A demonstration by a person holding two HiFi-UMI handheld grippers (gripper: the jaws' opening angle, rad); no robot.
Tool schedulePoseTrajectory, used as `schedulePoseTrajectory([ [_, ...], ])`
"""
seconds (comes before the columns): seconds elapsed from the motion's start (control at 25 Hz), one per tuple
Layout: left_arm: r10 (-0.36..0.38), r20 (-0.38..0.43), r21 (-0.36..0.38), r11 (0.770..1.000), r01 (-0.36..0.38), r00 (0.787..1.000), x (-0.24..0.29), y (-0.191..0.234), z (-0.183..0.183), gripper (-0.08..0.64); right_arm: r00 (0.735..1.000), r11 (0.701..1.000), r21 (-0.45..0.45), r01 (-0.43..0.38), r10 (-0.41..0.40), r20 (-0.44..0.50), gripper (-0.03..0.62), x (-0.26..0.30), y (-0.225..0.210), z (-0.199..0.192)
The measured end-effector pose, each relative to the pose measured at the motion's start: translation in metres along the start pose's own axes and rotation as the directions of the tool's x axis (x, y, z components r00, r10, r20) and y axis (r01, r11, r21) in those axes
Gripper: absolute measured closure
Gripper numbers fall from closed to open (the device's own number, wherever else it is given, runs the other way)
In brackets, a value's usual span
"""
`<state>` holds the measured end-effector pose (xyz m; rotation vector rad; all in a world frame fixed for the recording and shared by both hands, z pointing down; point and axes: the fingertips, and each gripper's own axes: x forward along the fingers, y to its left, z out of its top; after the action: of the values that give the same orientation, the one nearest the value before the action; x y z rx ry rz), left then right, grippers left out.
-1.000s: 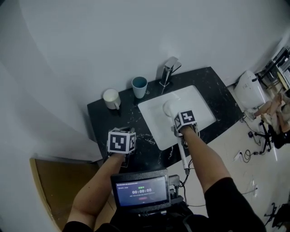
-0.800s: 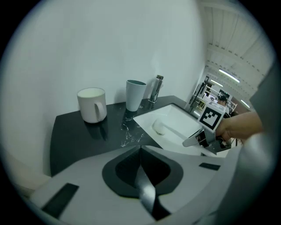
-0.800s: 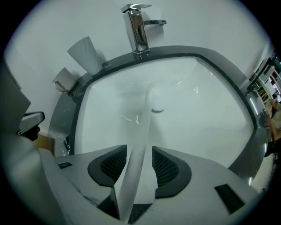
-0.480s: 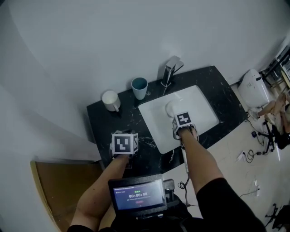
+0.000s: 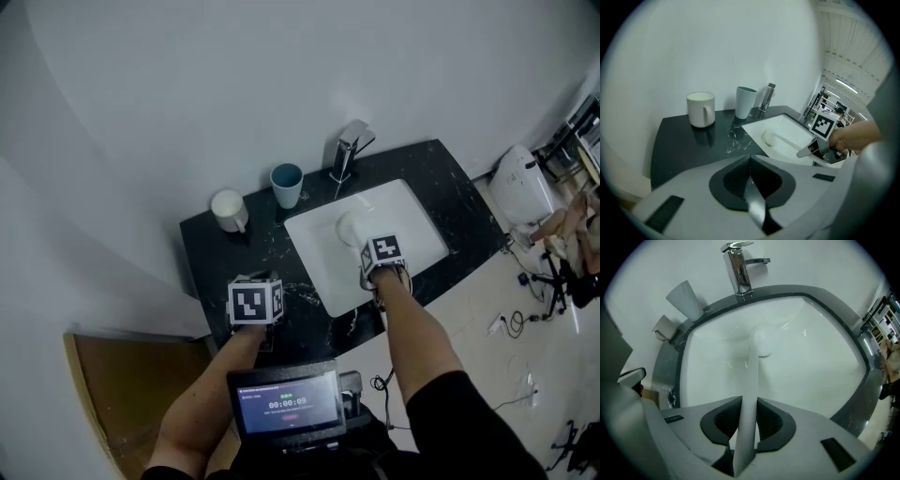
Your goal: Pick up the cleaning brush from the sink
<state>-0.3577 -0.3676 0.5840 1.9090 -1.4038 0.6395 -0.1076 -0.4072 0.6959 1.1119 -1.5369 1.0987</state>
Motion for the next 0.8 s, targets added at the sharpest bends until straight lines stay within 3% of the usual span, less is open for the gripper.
schedulePoseTrajectory([
  [0.16,-0.091,0.103,0.056,0.995,0.085,0.990,-0.023,-0.025,0.014,0.555,0.998,0.998,-0.026,-0.055,0.056,0.025,0.534,-0.023,0.006,-0.013],
  [0.28,-0.125,0.174,0.126,0.987,0.104,0.977,-0.049,-0.040,0.021,0.555,0.989,0.993,-0.064,-0.097,0.104,0.106,0.534,-0.046,0.013,-0.016],
  [0.4,-0.142,0.242,0.130,0.985,0.113,0.960,-0.078,-0.046,0.021,0.555,0.961,0.981,-0.097,-0.167,0.184,0.205,0.534,-0.076,0.026,-0.028],
  [0.56,-0.195,0.355,0.129,0.979,0.159,0.914,-0.115,-0.053,0.023,0.555,0.915,0.969,-0.141,-0.205,0.241,0.324,0.532,-0.120,0.036,-0.049],
  [0.68,-0.263,0.403,0.208,0.959,0.193,0.876,-0.134,-0.065,0.019,0.555,0.848,0.955,-0.159,-0.250,0.295,0.440,0.532,-0.155,0.042,-0.061],
  [0.8,-0.236,0.469,0.215,0.965,0.149,0.851,-0.155,-0.066,0.014,0.555,0.759,0.932,-0.205,-0.299,0.363,0.540,0.533,-0.185,0.052,-0.079],
])
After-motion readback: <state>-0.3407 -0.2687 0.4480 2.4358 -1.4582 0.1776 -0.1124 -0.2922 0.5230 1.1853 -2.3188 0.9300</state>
